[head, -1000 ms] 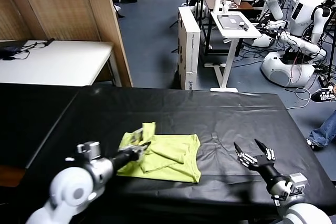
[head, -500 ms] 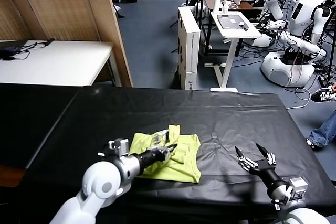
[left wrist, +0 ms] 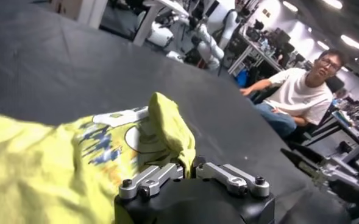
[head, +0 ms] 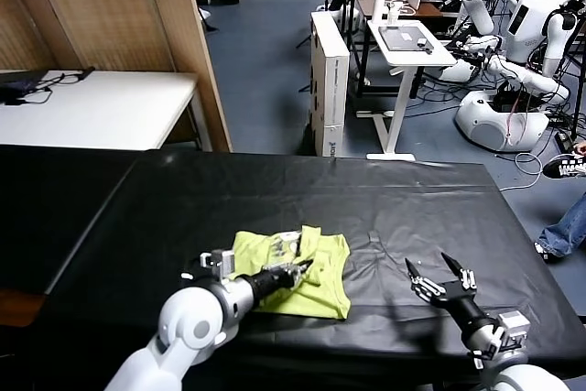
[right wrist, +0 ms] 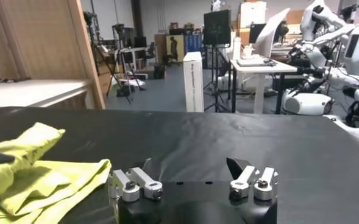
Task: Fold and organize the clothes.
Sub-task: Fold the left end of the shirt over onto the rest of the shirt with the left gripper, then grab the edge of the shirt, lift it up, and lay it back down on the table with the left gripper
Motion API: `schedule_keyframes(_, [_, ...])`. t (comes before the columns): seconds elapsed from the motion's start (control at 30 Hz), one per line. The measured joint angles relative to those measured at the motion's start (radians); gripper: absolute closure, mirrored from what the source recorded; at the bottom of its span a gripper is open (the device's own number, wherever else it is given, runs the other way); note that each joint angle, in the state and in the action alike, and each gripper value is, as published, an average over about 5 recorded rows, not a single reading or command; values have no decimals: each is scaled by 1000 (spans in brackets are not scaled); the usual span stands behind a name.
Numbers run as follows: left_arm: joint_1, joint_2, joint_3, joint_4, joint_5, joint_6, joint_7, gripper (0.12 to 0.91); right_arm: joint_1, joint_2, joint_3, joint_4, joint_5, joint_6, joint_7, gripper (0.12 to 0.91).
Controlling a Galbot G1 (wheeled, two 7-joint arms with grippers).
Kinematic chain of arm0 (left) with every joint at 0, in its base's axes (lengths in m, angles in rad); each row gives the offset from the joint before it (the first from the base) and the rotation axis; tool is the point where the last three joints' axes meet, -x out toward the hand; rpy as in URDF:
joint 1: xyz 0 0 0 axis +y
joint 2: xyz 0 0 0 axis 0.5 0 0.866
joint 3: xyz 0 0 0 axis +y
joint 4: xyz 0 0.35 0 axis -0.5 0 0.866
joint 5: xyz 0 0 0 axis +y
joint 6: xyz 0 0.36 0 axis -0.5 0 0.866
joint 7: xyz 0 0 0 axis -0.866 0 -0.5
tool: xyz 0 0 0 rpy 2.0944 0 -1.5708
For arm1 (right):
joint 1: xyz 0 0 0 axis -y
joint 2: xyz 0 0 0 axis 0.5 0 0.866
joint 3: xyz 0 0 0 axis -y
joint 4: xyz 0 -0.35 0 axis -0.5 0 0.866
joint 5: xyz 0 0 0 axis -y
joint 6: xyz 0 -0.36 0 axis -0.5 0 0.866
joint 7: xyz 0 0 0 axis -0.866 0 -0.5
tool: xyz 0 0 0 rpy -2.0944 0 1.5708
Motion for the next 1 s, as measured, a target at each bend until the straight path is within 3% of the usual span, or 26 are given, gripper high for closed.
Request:
schedule_keyframes(0.13, [12,-12,0,-13,9,0,-7,782,10,-18,-19,-1,-5,-2,-1,118])
schedule_keyframes(0.23, [23,-17,-1,-34,10,0,-20,636,19,-32,-36,-6,-6,-4,-2,118])
schedule_keyframes(0.37, [42,-22,-10,-77,29,0,-36,372,33,-55,-67,-7,-7,-13,-10,118])
schedule_keyframes(0.5, [65,-12,-36,-122,62,0,-36,174,39,-85,-108,6,-23,-24,-42,118])
schedule_keyframes(0.7, [98,24,-118,-150,89,-1,-39,124,76,-151,-212,18,-49,-33,-64,118])
schedule_keyframes(0.87, [133,46,-188,-170,135,-26,-43,123,148,-189,-310,28,-54,-72,-43,118])
schedule_keyframes(1.0, [167,47,-220,-184,166,-40,-44,123,216,-199,-376,45,-53,-127,-2,118])
